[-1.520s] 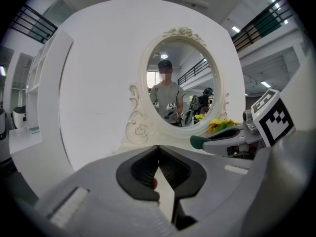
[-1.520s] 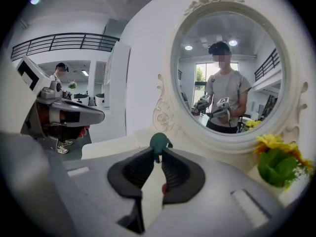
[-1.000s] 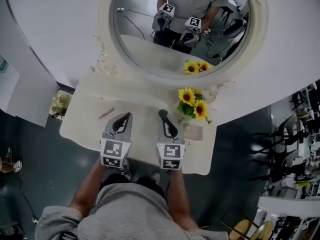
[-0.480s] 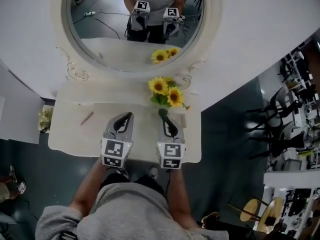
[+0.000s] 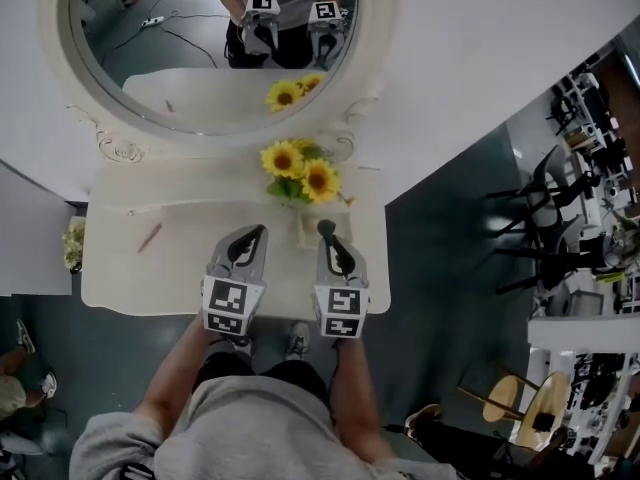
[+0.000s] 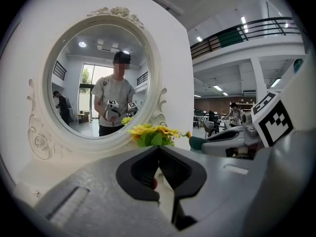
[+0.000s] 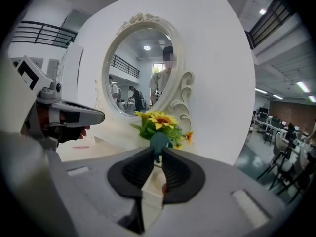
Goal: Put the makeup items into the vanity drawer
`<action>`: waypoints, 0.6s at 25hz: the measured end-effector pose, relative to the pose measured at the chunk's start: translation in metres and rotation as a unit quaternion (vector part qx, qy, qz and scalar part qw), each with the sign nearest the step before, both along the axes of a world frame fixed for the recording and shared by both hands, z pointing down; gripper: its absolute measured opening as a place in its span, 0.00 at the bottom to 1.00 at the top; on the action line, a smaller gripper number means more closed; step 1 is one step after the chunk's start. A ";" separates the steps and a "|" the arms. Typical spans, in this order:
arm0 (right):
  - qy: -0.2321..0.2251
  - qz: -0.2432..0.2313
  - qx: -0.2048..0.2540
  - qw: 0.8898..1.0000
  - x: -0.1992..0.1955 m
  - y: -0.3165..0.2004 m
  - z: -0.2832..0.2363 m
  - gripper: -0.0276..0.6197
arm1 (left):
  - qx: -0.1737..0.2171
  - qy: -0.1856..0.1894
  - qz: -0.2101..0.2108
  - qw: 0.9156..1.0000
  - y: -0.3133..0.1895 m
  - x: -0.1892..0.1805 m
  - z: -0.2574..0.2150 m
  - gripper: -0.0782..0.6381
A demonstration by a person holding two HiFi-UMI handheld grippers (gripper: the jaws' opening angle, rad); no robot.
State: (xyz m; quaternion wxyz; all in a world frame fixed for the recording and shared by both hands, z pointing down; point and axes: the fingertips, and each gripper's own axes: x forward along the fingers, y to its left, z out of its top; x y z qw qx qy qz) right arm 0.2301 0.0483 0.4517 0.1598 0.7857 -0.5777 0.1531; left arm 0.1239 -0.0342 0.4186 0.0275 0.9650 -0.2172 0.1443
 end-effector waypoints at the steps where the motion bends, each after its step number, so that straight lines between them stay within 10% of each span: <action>1: -0.003 0.002 -0.003 1.000 0.004 0.002 0.006 0.12 | -0.002 -0.003 0.001 1.000 0.001 0.004 0.005 0.12; 15: -0.040 0.000 -0.056 0.998 0.036 -0.004 0.094 0.12 | -0.044 -0.047 0.004 0.998 0.008 0.036 0.072 0.12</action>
